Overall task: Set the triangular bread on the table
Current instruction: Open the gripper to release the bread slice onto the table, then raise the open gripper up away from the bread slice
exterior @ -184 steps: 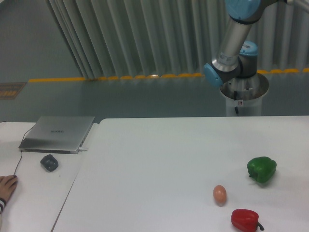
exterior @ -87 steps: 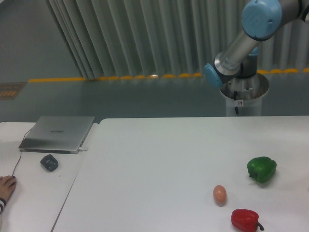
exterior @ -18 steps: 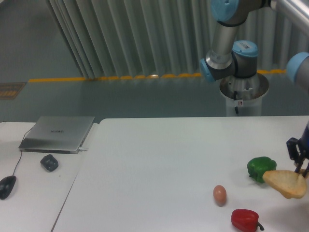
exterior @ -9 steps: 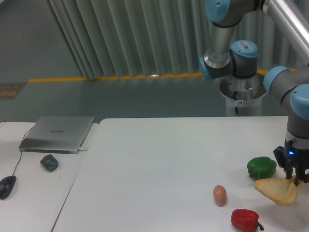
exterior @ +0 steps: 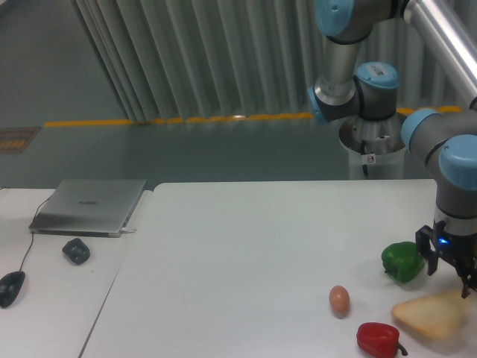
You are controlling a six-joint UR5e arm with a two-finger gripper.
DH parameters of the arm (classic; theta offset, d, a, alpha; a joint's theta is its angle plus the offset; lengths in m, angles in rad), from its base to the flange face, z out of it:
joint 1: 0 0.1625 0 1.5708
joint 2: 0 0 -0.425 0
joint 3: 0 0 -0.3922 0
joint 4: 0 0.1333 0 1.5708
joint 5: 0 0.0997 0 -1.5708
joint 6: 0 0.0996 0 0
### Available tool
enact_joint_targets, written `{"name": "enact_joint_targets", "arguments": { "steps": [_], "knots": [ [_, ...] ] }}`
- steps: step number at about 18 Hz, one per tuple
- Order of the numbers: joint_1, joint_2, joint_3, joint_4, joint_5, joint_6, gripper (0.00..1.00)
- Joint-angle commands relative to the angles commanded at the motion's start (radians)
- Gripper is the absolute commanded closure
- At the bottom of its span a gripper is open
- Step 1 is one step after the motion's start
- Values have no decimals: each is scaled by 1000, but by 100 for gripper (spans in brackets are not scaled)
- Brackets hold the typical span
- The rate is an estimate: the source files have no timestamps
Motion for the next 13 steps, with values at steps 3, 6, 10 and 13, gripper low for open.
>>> {"name": "enact_joint_targets", "arguments": {
  "steps": [3,6,10,13],
  "knots": [
    [0,5,-14,49,-2,-15,0],
    [0,9,-32,83,5,-9,0],
    [3,25,-2,86,38,159,0],
    [9,34,6,84,78,332,0]
  ]
}}
